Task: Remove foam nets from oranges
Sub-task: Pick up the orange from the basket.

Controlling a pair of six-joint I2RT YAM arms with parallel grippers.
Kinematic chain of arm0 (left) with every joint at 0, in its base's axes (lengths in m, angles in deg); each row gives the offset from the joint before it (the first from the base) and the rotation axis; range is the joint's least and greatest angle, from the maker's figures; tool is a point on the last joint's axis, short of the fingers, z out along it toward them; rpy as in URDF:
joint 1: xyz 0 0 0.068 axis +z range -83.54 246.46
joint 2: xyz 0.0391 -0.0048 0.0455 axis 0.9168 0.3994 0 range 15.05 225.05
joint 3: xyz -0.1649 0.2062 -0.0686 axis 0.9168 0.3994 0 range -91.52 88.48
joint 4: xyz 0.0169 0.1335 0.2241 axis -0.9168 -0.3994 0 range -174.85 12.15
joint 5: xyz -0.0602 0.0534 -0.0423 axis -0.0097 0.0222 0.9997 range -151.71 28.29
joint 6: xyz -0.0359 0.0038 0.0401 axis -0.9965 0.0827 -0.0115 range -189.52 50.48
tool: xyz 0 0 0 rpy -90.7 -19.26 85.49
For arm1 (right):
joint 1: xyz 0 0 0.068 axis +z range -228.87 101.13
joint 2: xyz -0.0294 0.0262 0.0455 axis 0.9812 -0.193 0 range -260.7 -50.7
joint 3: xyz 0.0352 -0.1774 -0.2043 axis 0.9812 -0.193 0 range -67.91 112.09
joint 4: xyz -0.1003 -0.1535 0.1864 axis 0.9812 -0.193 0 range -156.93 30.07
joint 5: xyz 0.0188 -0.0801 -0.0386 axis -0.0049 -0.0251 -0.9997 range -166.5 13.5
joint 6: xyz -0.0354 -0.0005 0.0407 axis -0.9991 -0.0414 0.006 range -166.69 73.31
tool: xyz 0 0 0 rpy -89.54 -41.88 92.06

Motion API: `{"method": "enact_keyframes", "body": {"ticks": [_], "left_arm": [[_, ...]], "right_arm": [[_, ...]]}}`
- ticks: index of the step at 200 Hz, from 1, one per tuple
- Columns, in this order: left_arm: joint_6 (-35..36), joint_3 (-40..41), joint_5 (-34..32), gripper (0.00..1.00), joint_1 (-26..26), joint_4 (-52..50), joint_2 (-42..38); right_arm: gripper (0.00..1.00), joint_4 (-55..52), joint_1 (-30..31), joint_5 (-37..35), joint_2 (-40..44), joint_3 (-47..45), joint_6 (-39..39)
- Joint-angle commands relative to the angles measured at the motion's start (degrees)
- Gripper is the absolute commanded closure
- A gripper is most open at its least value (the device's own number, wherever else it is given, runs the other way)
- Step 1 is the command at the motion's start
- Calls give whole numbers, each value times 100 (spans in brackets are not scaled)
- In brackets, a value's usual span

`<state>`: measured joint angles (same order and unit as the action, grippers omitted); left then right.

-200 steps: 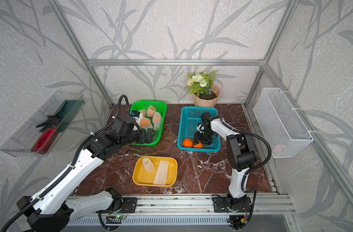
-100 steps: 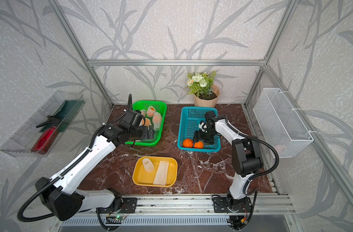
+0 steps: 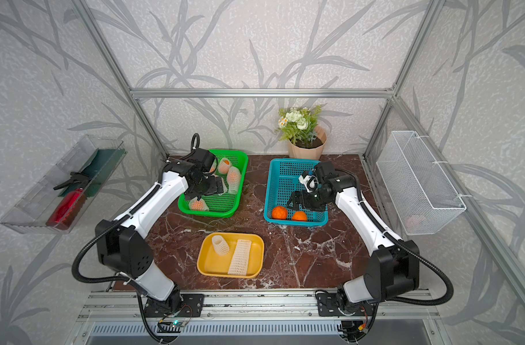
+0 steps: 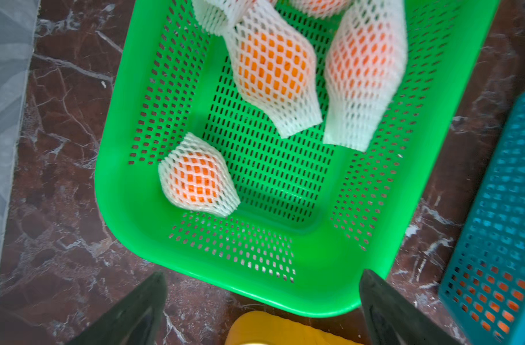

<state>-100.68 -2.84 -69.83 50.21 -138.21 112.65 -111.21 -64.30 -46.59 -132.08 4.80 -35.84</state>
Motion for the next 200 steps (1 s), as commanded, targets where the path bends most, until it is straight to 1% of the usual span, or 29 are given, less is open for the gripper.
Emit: {"method": "enact_keyframes", "body": {"ticks": [1,31,84,118,200], "left_arm": [[-55,-233,-156,1,205,-552,280],[-413,-310,79,1,508,-547,694],[-768,-263,48,1,680,-334,1221],[-939,-280,175,1,710,-271,1465],[-1264,-78,-100,1,759,-239,1742]], "right_arm": [[5,-32,-15,337,448,-211,-23],[4,153,-15,482,914,-539,1],[4,104,-15,643,1085,-766,-48],[4,93,-20,639,1158,-807,-110],[4,126,-15,639,1194,-983,-128]]}}
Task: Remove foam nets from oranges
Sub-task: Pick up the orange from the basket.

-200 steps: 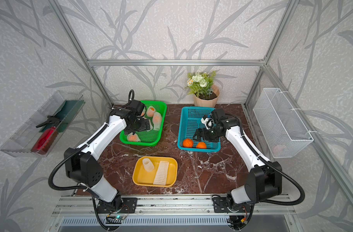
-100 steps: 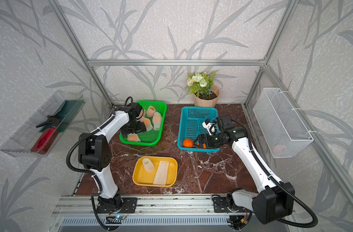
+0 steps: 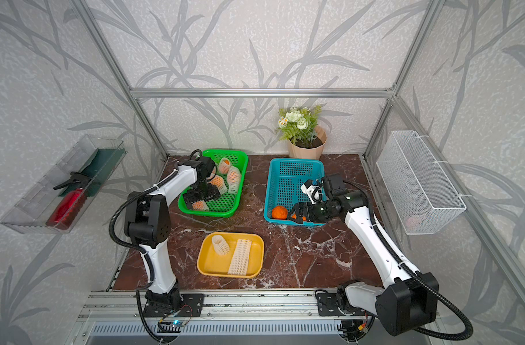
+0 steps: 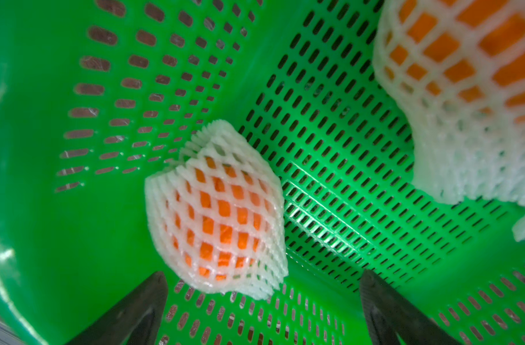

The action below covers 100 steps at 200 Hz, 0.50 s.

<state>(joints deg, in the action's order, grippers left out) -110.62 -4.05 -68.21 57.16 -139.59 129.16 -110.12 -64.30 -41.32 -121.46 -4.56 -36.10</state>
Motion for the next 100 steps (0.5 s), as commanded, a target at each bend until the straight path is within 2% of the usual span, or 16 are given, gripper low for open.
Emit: {"method": "enact_keyframes", "body": {"ticks": [1,50,100], "left_arm": [[-268,42,-267,1,66,-102,93],[-407,-4,-347,1,108,-62,341],[-277,-157,-404,13,116,-89,542]], "right_arm": [[4,13,-15,112,132,-45,-106],[4,-2,-15,60,210,-134,-113],[4,-5,-15,24,304,-225,-86]]}}
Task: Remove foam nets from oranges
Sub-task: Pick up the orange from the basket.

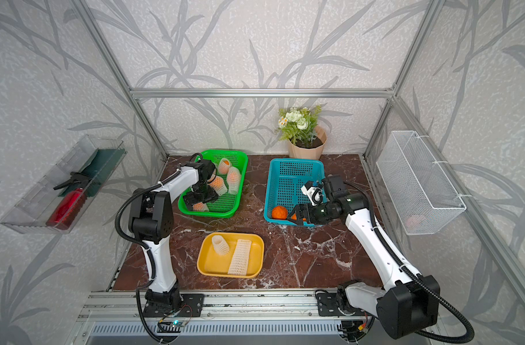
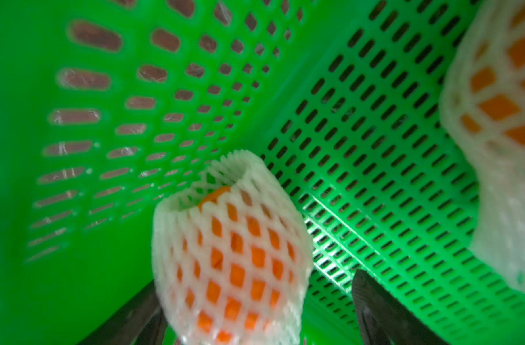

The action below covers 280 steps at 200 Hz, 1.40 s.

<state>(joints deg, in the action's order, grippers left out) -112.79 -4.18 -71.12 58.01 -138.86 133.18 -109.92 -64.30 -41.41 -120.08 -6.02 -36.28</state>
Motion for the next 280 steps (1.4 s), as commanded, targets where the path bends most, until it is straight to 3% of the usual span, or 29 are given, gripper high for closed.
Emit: {"method": "enact_keyframes", "body": {"ticks": [1,53,120,193,231,280], "left_arm": [[-56,-145,-114,14,29,-159,145],[448,-310,-74,31,31,-113,280],[1103,-126,-81,38,10,292,-116],[1684,524,6,40,-190,919,-1199],[2052,626,-150,40,-516,955,-1820],[2459,753,-136,41,-1317,1182,-2910]], "right_arm": [[4,-26,-15,33,169,-79,-67],[4,-27,-24,-2,180,-139,-66],[4,36,-23,6,118,-165,-3],[4,103,-22,-20,101,-172,119],[5,77,-24,-175,88,-116,268],[5,51,-24,-242,217,-28,760]]}}
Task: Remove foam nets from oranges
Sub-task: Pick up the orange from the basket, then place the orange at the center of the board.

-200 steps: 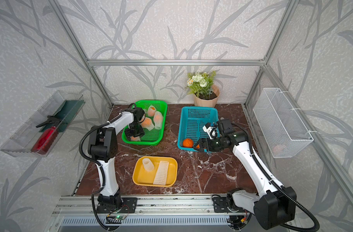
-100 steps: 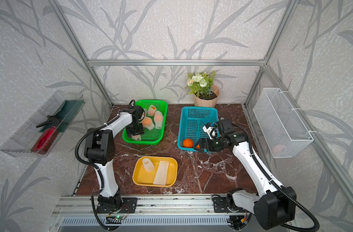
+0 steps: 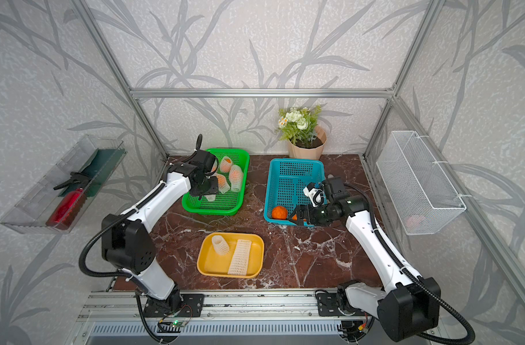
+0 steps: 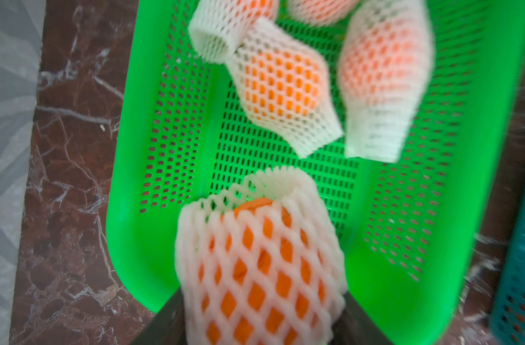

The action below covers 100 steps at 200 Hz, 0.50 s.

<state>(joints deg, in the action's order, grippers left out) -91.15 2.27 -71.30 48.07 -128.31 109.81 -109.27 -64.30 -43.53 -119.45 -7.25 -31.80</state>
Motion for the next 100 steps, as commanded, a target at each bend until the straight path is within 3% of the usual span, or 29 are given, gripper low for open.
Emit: {"method": "enact_keyframes", "body": {"ticks": [1,59,100], "left_arm": [[293,111,-116,41,-336,130,-591],[336,242,-77,41,-1945,106,-1283],[-23,293,324,42,-3372,224,-1114]], "right_arm": [[5,-6,-24,-29,162,90,325],[5,-71,-24,-165,610,-186,828],[5,-414,-41,-407,973,-375,1098]]}}
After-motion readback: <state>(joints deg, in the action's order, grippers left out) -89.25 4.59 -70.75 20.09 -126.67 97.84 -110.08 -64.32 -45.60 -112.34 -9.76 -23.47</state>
